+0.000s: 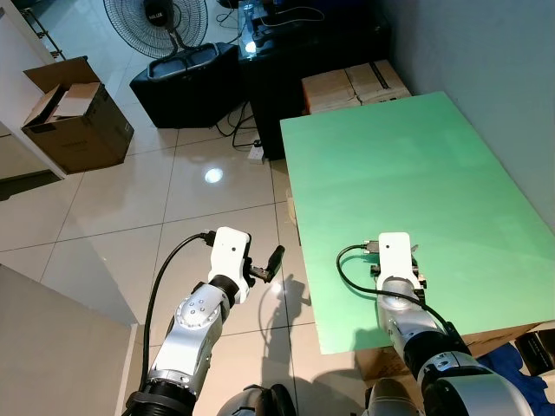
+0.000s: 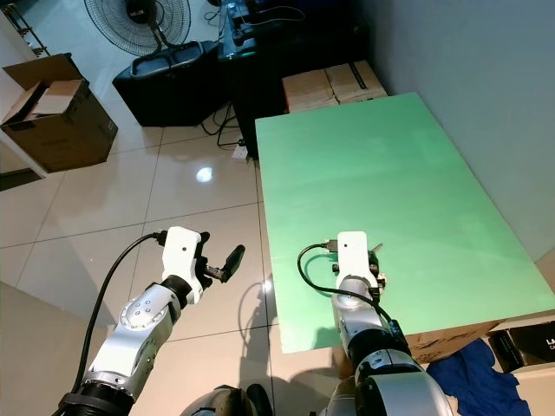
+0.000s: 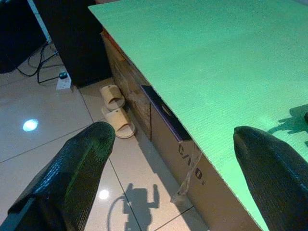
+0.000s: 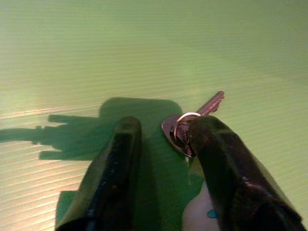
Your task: Hang keys on a hook
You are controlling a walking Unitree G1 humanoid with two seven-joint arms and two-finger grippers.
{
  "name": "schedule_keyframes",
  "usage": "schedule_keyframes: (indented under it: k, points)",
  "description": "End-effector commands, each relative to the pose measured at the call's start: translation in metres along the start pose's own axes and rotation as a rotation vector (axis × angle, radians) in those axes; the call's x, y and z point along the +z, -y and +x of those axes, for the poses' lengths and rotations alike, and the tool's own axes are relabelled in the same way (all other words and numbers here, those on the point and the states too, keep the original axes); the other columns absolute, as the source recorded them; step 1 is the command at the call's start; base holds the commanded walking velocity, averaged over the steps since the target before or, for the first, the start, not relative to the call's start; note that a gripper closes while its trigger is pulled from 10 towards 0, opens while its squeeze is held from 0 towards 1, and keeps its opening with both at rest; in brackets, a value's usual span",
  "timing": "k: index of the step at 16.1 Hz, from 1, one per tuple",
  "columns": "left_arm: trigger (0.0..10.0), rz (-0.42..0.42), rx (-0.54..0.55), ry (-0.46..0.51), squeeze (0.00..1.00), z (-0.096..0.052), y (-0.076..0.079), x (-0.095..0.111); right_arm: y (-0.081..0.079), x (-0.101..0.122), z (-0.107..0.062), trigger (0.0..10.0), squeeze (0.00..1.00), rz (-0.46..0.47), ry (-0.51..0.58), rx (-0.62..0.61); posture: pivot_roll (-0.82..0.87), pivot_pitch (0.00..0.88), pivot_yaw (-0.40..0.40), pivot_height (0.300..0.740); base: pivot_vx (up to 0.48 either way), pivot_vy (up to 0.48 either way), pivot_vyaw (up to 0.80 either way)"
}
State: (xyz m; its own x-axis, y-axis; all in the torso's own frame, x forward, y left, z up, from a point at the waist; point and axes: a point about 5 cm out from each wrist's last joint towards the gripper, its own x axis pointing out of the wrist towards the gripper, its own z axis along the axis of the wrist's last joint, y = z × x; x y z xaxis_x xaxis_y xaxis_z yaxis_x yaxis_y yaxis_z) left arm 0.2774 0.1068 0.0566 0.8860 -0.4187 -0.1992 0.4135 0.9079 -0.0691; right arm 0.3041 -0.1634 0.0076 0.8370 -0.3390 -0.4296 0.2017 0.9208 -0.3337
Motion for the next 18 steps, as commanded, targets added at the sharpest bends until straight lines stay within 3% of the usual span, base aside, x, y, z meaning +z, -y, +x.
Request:
schedule_keyframes:
  k: [1, 9, 14, 18]
  points:
    - [10.0, 0.012, 0.009, -0.001, 0.00, -0.003, -0.006, 0.001, -0.011, -0.015, -0.007, 0.0, 0.00, -0.016, -0.056, 0.039, -0.28, 0.115, 0.232, 0.740, 0.000, 0.000, 0.00]
    - [10.0, 0.012, 0.001, -0.002, 0.00, -0.002, -0.004, 0.001, -0.010, -0.010, -0.006, 0.0, 0.00, -0.012, -0.016, 0.049, -0.29, 0.106, 0.232, 0.740, 0.000, 0.000, 0.00]
    - [10.0, 0.009, 0.000, 0.006, 0.00, 0.001, -0.003, 0.002, -0.015, 0.024, -0.006, 0.0, 0.00, 0.008, 0.138, 0.057, -0.30, 0.088, 0.230, 0.740, 0.000, 0.000, 0.00]
    - [10.0, 0.007, -0.003, 0.010, 0.00, 0.003, -0.002, 0.004, -0.013, 0.034, -0.005, 0.0, 0.00, 0.026, 0.172, 0.046, -0.31, 0.089, 0.232, 0.740, 0.000, 0.000, 0.00]
